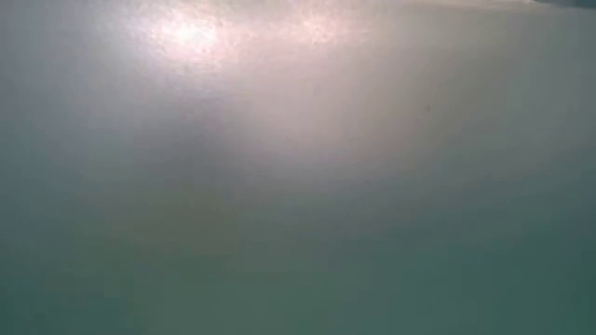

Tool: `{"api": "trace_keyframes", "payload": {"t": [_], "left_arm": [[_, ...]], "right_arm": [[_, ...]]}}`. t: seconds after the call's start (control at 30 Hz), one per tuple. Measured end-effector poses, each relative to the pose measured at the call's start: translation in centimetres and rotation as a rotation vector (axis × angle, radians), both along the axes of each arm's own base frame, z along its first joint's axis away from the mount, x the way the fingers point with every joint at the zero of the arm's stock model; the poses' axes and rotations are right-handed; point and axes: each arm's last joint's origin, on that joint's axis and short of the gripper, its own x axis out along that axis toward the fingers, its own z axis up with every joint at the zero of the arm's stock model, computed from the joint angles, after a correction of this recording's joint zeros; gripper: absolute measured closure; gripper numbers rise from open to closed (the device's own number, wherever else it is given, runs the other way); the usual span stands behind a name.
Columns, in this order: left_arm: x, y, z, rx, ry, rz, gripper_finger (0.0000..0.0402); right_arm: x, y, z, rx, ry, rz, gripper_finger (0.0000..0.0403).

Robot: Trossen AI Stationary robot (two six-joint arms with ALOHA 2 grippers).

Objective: Sort silverware by color (type)
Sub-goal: Put the top left purple spoon into the green bin

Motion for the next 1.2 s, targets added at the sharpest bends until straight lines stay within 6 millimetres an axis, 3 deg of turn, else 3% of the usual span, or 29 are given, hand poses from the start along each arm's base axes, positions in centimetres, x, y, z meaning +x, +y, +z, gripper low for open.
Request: {"api": "trace_keyframes", "payload": {"t": [0.3,0.7,0.87,1.2], "left_arm": [[2.0,0.8,1.4,0.029,-0.104,-0.033,0.0398],[5.5,-0.1,2.5,0.124,-0.360,-0.166,0.0399],[5.9,-0.4,2.8,0.164,-0.365,-0.176,0.0400],[5.7,0.1,4.1,0.408,-0.268,-0.116,0.0400]], "right_arm": [[0.0,0.0,0.0,0.000,0.000,0.000,0.0325],[0.0,0.0,-0.1,0.001,0.001,0.000,0.0319],[0.0,0.0,-0.1,0.001,0.001,0.000,0.0327],[0.0,0.0,-0.1,0.007,-0.012,-0.012,0.0320]]}}
